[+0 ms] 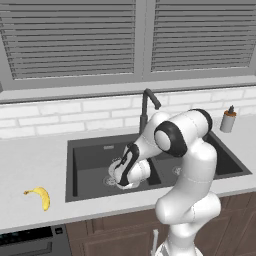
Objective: Put the colander in the sink, put the banana in the colander, and turn on the sink faucet and pour water over the colander.
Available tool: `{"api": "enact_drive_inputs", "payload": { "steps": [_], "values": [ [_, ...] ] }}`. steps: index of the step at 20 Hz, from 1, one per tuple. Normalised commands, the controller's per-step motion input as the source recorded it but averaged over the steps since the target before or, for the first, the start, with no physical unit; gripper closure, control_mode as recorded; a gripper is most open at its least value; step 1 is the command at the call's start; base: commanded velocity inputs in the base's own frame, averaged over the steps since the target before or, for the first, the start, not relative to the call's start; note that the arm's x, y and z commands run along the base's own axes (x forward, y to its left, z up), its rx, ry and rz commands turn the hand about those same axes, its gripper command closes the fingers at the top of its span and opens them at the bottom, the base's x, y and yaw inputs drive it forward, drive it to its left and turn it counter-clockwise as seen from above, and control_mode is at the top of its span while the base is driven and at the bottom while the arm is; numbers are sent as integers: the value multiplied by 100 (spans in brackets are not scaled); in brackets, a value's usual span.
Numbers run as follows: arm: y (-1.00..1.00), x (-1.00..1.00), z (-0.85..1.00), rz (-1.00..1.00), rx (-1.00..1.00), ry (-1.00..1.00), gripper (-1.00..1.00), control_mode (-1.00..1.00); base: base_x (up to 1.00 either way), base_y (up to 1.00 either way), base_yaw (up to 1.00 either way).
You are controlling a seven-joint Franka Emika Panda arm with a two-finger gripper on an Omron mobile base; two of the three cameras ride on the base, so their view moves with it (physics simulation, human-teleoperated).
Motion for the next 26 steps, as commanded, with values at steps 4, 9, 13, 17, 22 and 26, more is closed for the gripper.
{"api": "enact_drive_inputs", "payload": {
  "steps": [4,9,13,17,22,26],
  "values": [
    [13,32,-8,0,0,4,100,-100,0,0,0],
    [14,41,-4,0,0,3,100,-100,0,0,0],
    [6,39,-4,0,0,2,100,-100,0,0,0],
    [0,24,-12,0,0,1,100,-100,0,0,0],
    [0,12,-16,0,0,1,100,-100,0,0,0],
    [0,0,0,0,0,0,100,-100,0,0,0]
  ]
}}
